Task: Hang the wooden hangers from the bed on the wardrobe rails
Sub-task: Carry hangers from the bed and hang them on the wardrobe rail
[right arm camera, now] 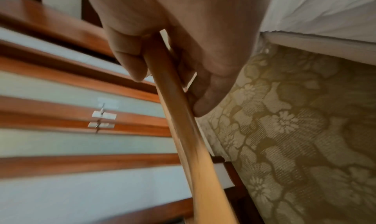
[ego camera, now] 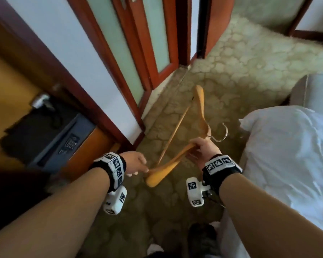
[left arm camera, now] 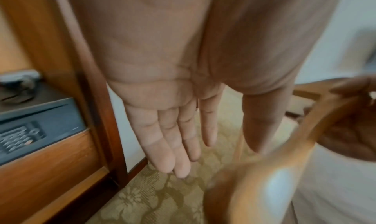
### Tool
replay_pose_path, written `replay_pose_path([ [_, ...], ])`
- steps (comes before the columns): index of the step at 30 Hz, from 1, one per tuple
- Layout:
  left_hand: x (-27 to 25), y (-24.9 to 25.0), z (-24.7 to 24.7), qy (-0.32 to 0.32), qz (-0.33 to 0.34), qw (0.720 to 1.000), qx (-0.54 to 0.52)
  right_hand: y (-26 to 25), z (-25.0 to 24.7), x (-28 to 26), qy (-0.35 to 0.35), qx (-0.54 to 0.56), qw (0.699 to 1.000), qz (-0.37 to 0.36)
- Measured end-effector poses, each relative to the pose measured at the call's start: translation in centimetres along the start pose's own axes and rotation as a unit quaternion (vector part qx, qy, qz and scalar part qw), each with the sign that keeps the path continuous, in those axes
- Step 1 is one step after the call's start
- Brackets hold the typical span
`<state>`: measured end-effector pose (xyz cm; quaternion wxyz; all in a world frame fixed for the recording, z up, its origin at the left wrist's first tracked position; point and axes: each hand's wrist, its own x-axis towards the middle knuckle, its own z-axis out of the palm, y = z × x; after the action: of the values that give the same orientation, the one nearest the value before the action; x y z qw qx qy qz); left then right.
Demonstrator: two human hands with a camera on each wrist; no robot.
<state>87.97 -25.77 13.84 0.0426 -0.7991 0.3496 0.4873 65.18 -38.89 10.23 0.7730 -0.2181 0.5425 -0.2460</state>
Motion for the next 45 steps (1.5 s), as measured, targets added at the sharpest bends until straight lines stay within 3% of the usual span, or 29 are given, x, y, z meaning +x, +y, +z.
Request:
replay_pose_path([
  [3, -4.2, -3.1, -2.3, 0.001, 0.005, 0.985, -0.171, 1.5, 4.5, -3.3, -0.037, -0.059, 0.997, -0.019],
  [7, -10.4, -5.6, -5.6, 0.058, 0.075, 0.959, -0.268, 2.2, 11.3, -8.2, -0.133, -0.124, 0.982, -0.051],
  [12, -15.9, -8.3, -8.2, 0.119, 0.158, 0.889, -0.414, 2.9, 19.1, -13.2, -0.226, -0.197, 0.950, -0.090],
  [16, -18.6, -10.2, -8.9, 0.108, 0.183, 0.845, -0.491, 3.9, 23.3, -16.0, -0.276, -0.228, 0.930, -0.085],
  [19, -19.1, -11.7, -9.0, 0.090, 0.190, 0.797, -0.567, 4.5, 25.6, -17.4, -0.289, -0.255, 0.920, -0.070],
  [25, -19.6, -13.9, -9.1, 0.184, 0.197, 0.759, -0.593, 4.9, 29.4, -18.4, -0.319, -0.356, 0.878, -0.032],
  [31, -20.5, -14.6, -10.7, 0.246, 0.195, 0.702, -0.639, 2.7, 33.1, -18.3, -0.388, -0.447, 0.805, -0.048],
  [38, -22.0, -11.1, -13.5, 0.348, 0.176, 0.695, -0.604, -2.2, 36.8, -17.8, -0.403, -0.562, 0.712, -0.119],
  [43, -23.4, -9.9, -16.8, 0.419, 0.150, 0.706, -0.551, -6.0, 41.0, -18.1, -0.432, -0.603, 0.641, -0.196],
  [45, -24.0, -10.0, -18.4, 0.429, 0.147, 0.705, -0.546, -7.6, 42.5, -18.8, -0.446, -0.599, 0.632, -0.205],
])
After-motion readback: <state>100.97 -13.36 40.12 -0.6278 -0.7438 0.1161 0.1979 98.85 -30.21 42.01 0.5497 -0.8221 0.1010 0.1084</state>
